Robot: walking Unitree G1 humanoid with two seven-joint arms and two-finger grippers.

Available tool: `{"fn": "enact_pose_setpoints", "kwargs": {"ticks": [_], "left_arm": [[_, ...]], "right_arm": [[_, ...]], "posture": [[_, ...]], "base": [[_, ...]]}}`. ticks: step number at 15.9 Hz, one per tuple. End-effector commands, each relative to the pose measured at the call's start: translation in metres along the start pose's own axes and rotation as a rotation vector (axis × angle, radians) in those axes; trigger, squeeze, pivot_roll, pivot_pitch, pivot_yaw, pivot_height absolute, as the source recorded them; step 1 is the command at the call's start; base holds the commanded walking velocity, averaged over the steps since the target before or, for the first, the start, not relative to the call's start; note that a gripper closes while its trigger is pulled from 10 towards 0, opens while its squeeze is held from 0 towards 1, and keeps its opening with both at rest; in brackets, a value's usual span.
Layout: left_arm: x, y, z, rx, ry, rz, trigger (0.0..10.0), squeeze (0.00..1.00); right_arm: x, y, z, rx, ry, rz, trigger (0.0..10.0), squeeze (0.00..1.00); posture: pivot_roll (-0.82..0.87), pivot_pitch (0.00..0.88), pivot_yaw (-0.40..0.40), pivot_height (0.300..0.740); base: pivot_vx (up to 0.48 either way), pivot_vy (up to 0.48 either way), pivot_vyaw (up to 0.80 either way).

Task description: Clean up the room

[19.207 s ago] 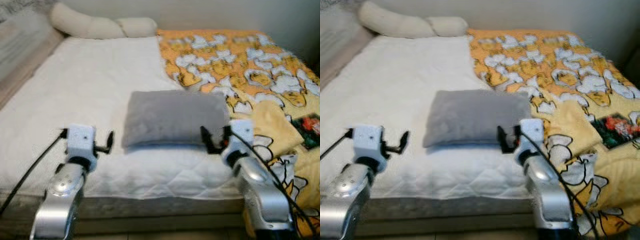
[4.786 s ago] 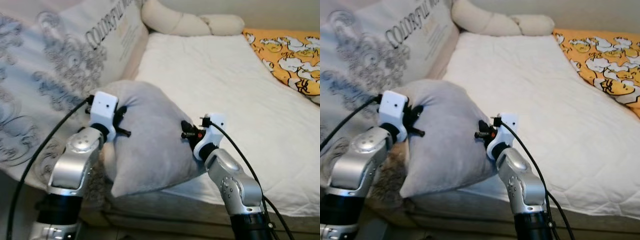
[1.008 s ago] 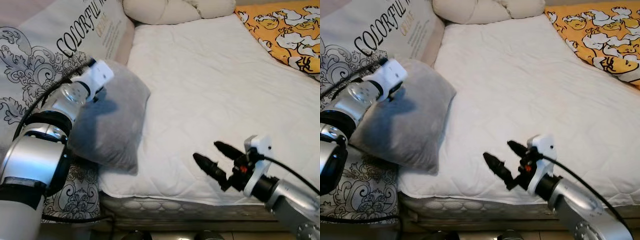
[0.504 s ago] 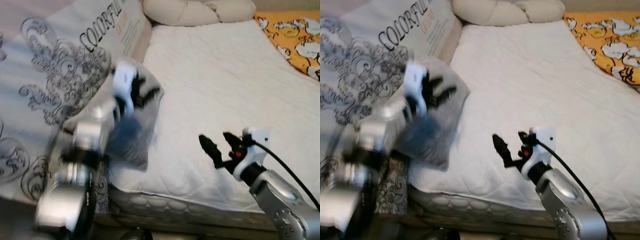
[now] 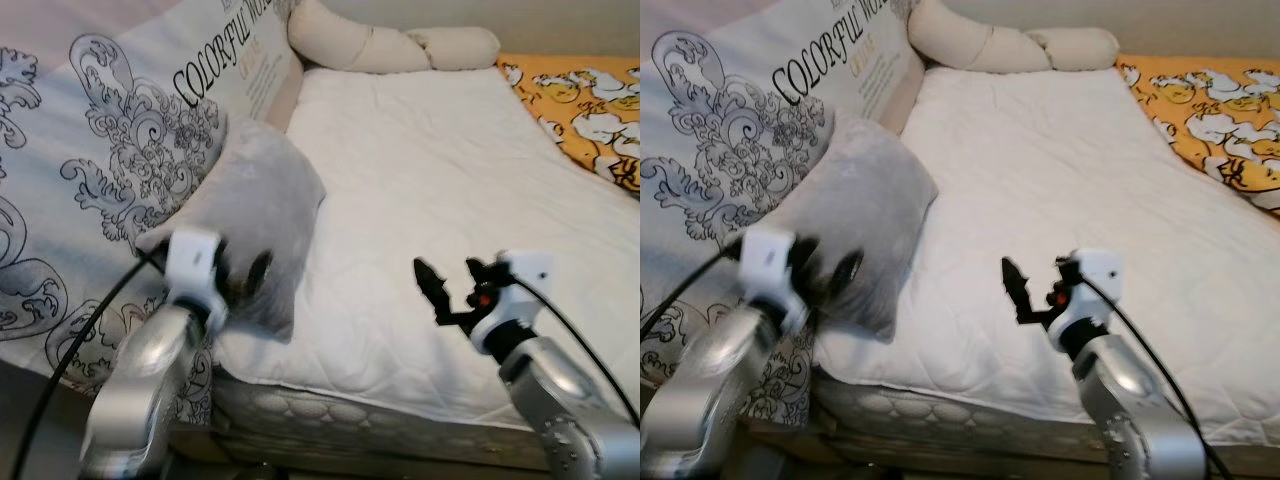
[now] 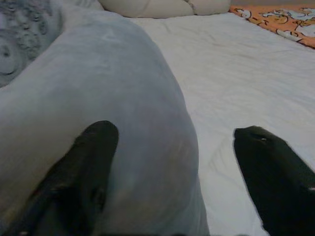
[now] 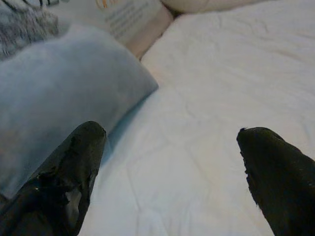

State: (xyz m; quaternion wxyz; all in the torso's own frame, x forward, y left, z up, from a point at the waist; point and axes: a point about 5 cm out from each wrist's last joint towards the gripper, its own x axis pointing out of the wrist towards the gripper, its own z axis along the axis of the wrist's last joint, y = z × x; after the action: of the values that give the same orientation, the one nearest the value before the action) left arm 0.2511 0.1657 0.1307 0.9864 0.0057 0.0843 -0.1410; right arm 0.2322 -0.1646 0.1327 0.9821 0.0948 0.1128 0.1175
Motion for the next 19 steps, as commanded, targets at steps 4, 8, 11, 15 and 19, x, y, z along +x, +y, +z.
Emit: {"fn": "enact_pose_setpoints", "kwargs": {"ticks": [4,8,11,15,19], "left_arm": [[-0.017,0.000,-0.001,-0.016,0.051,0.100,10.0,1.00],[-0.021,0.010,-0.006,-0.005,0.086,0.153,10.0,1.00],[-0.024,0.014,-0.008,0.018,0.113,0.187,10.0,1.00],[-0.024,0.018,-0.006,0.040,0.106,0.222,10.0,1.00],[-0.015,0.019,0.001,0.077,0.094,0.211,10.0,1.00]], "right_arm": [[0.008,0.003,-0.006,-0.057,0.024,-0.013,10.0,1.00],[0.007,-0.003,-0.007,-0.055,0.012,-0.053,10.0,1.00],[0.012,-0.005,-0.007,-0.036,-0.003,-0.075,10.0,1.00],[0.022,0.000,-0.007,-0.066,0.008,-0.048,10.0,1.00],[0.034,-0.003,-0.005,-0.041,-0.005,-0.070,10.0,1.00]], "posture": [[-0.07,0.000,0.014,0.740],[-0.08,0.000,0.035,0.740],[-0.07,0.000,0.018,0.740],[-0.05,0.000,-0.001,0.740],[-0.04,0.000,-0.007,0.740]], "base": [[0.000,-0.313,0.00],[0.000,-0.480,0.00],[0.000,-0.480,0.00],[0.000,-0.480,0.00],[0.000,-0.480,0.60]]}}
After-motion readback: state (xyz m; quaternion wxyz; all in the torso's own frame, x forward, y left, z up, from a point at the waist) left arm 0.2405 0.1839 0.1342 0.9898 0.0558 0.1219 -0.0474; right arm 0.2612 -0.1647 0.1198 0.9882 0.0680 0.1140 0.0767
